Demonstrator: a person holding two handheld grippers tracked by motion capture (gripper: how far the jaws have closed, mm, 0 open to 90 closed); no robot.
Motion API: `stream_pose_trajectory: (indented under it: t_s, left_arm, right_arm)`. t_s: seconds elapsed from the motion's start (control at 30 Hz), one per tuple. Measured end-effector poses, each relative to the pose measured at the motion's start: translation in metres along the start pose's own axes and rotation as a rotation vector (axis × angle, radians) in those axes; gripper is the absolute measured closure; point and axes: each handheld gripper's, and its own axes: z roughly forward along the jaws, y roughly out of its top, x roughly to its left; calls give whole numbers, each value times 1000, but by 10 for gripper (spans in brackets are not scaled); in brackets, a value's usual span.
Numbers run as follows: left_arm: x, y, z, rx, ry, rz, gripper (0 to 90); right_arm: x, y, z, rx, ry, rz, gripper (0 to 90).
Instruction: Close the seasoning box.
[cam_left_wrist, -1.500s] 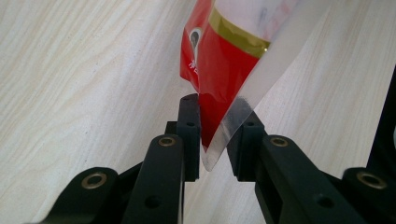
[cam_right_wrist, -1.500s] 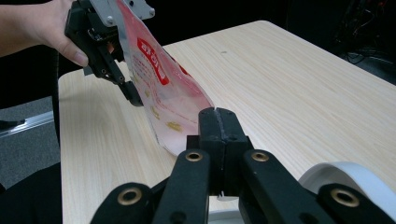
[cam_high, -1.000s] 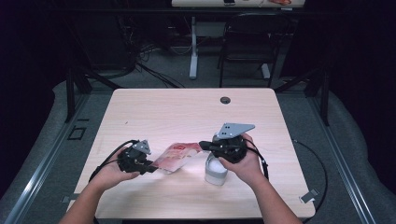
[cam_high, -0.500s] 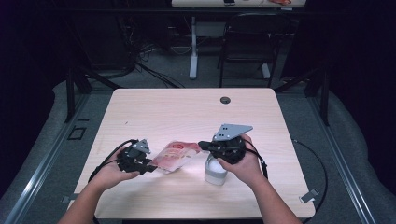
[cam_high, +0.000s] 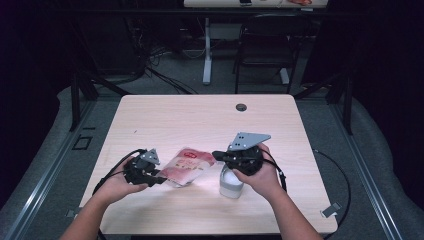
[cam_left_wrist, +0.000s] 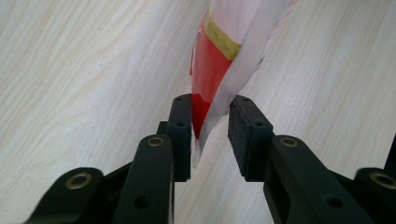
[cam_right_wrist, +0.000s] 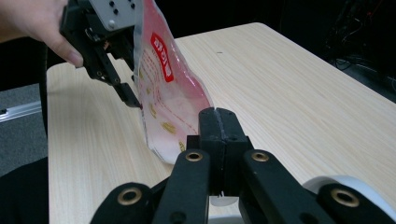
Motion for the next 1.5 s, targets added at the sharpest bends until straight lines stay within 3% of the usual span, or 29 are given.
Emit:
stream_pose_trajectory:
  t_s: [0.27, 0.67, 0.9, 1.17, 1.37, 1.5]
  left_arm:
    - [-1, 0, 7, -6, 11, -4, 730]
    - [-4, -11, 11, -45, 31, -41, 724]
    - [-6, -23, 15, -107, 34, -76, 723]
    - [-8, -25, 18, -104, 54, -74, 715]
    - [-8, -27, 18, -120, 49, -96, 701]
    - [-8, -27, 15, -157, 35, -104, 672]
  right_arm:
    - [1, 5, 1, -17, 9, 3, 900]
    - [3, 8, 7, -48, 22, 19, 900]
    - [6, 13, 11, -55, 33, 26, 896]
    - [10, 19, 17, -52, 24, 19, 889]
    - [11, 20, 18, -55, 25, 18, 877]
    - [12, 21, 19, -55, 24, 16, 868]
